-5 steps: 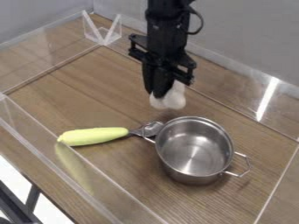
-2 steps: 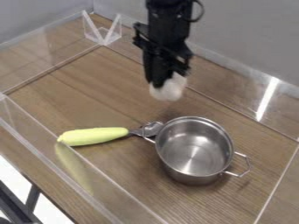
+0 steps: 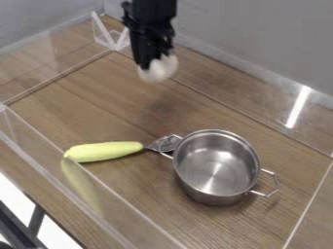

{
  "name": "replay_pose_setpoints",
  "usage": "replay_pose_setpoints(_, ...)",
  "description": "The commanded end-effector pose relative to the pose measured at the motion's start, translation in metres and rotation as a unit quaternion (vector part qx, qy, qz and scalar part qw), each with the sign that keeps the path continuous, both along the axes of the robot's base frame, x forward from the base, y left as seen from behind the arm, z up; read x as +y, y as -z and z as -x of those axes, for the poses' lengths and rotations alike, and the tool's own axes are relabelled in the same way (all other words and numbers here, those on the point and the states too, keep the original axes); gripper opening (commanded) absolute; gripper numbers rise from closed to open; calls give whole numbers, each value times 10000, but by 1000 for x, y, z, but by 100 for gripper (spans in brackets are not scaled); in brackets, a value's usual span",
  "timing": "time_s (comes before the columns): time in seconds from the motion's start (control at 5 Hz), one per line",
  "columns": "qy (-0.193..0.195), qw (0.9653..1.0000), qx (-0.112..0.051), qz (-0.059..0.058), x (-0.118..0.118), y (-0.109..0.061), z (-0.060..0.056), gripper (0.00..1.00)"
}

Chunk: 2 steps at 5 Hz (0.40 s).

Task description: Move mushroom to the left side of the table

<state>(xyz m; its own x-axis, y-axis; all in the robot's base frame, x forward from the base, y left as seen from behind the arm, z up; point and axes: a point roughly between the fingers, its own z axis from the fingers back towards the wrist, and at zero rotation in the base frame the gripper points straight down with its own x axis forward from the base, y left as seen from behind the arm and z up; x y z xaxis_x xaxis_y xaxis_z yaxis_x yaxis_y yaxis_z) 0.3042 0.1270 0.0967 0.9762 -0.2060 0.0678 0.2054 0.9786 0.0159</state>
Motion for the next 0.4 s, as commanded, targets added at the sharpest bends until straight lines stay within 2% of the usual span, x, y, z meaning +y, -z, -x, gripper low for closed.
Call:
replay_pose_setpoints(0.0,-38,9994,-239,-229,30,-20,-10,0)
replay_pose_setpoints(0.2,-44,9993,-228,-297,54,-17,-18,0)
